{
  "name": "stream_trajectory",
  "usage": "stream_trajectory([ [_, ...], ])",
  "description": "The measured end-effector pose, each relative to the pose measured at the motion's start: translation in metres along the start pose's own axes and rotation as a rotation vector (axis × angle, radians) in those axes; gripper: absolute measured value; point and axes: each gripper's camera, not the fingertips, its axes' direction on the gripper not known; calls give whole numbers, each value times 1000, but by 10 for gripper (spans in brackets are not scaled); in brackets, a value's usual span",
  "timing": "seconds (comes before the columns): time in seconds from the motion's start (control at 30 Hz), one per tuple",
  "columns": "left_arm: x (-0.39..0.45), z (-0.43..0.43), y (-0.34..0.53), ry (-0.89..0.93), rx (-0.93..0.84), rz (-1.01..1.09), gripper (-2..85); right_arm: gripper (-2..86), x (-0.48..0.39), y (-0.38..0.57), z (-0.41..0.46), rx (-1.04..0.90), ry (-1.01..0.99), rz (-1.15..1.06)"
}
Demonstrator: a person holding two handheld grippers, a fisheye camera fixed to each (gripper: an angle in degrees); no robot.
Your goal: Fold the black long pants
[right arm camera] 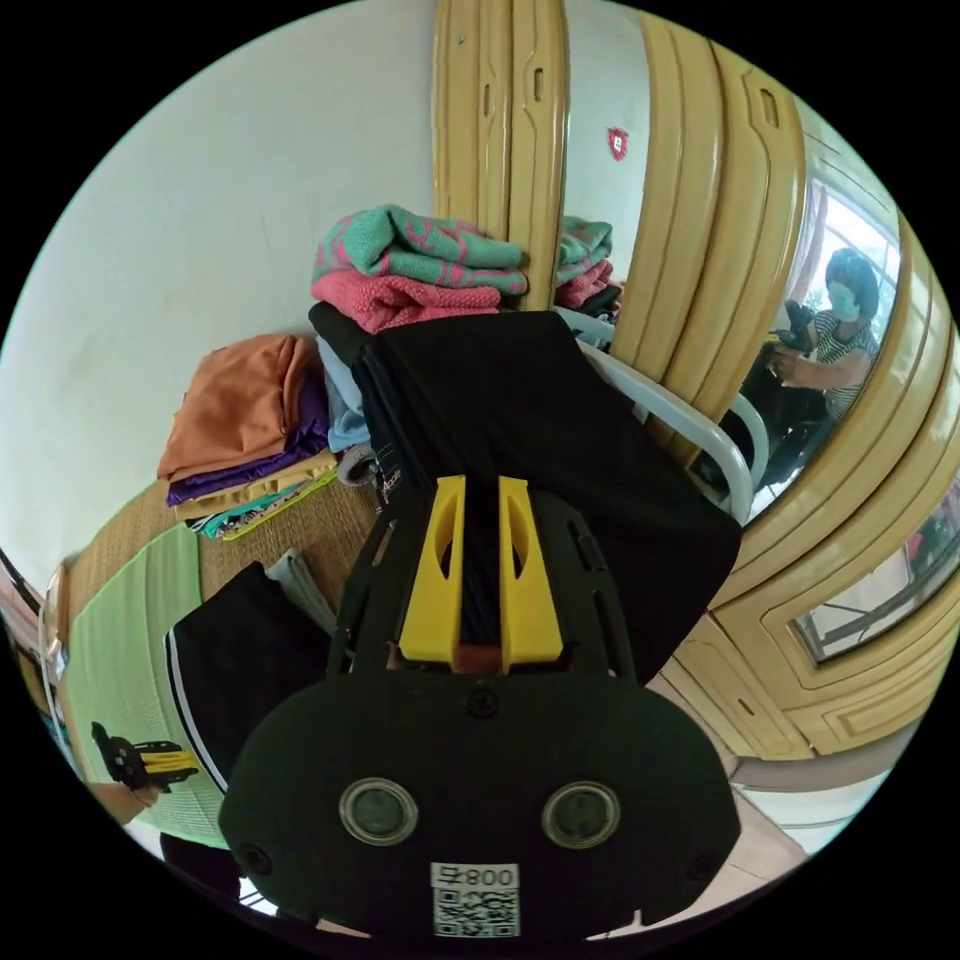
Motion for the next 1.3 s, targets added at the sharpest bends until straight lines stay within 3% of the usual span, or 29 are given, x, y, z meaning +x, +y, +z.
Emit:
stream_trajectory([
  [0.33, -36, 69, 98, 27, 27, -34, 2, 23, 118, -57, -5, 76, -278, 193],
  [0.43, -49, 89, 130, 126, 26, -42, 2, 19, 146, -76, -25, 141, -479, 189],
  [0.67, -63, 106, 214, 185, 146, -47, 1, 15, 160, -136, -83, 237, -681, 120],
  [0.97, -98, 119, 360, 213, 295, -117, 2, 13, 116, -238, -194, 355, -951, -38],
  [1.3, -139, 105, 562, 156, 603, -219, 6, 10, -20, -346, -365, 414, -1116, -266],
])
